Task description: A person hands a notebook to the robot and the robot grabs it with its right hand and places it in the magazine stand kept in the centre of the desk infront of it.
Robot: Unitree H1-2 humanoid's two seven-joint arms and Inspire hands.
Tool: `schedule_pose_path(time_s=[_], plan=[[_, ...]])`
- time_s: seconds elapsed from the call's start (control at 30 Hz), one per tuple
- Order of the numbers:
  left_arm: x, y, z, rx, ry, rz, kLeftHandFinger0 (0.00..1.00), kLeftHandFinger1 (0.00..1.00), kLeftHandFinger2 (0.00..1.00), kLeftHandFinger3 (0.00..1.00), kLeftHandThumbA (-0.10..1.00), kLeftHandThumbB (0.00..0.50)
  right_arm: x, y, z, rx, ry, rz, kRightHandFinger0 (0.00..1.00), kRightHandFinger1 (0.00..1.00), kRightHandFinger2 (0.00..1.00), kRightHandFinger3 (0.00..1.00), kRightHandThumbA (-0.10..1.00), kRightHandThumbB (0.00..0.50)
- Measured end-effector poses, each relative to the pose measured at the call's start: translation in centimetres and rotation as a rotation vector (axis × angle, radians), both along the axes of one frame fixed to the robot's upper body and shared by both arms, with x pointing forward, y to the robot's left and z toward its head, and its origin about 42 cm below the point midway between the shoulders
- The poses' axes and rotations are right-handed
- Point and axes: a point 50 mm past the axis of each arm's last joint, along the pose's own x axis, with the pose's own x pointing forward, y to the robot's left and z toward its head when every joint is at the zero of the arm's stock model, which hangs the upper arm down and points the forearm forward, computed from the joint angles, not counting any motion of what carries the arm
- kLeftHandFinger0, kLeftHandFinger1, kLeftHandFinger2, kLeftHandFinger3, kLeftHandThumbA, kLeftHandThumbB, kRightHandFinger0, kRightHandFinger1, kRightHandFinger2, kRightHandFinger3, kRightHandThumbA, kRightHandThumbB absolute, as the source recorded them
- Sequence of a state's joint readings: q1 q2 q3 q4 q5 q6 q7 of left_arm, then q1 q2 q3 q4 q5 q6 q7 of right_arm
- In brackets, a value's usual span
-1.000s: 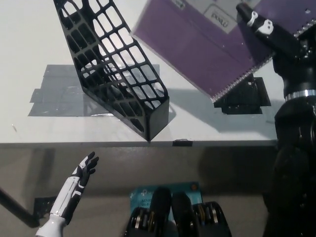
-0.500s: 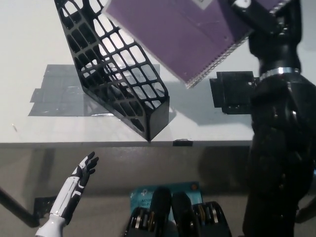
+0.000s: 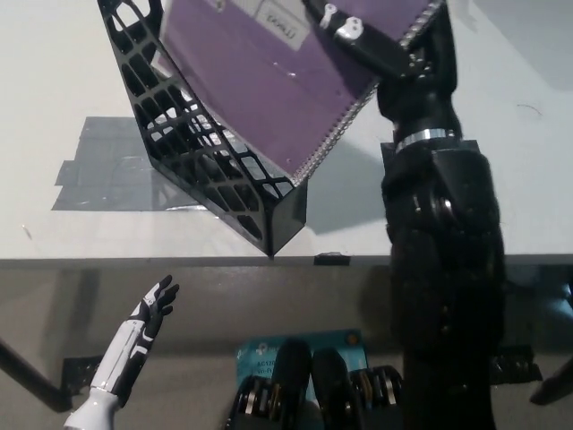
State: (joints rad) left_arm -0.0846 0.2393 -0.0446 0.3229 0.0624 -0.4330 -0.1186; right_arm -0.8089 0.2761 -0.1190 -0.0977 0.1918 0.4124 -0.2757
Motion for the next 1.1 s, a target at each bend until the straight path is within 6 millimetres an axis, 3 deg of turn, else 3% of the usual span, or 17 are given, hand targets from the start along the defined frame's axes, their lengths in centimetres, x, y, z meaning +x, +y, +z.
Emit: schedule_pose_path(time_s=[0.27,0.67,1.1], plan=[[0.0,0.0,0.0,0.005,0.0,-0.001,1.0,1.0,1.0,1.0,1.0,0.5,0.9,0.2,-0.3,0.0,0.005,-0.049,0.0,0.0,0.0,0.0,0.71,0.0],[0.1,0.1,0.1,0.025,-0.003,-0.006,1.0,1.0,1.0,1.0,1.0,0.5,1.3,2.6,2.7,0.044,-0.069,-0.044,0.0,0.0,0.0,0.0,0.7,0.0],[0.2,0.1,0.2,0.03,-0.007,-0.008,1.0,1.0,1.0,1.0,1.0,0.5,2.8,4.1,1.5,0.044,-0.039,-0.074,0.0,0.0,0.0,0.0,0.7,0.0]])
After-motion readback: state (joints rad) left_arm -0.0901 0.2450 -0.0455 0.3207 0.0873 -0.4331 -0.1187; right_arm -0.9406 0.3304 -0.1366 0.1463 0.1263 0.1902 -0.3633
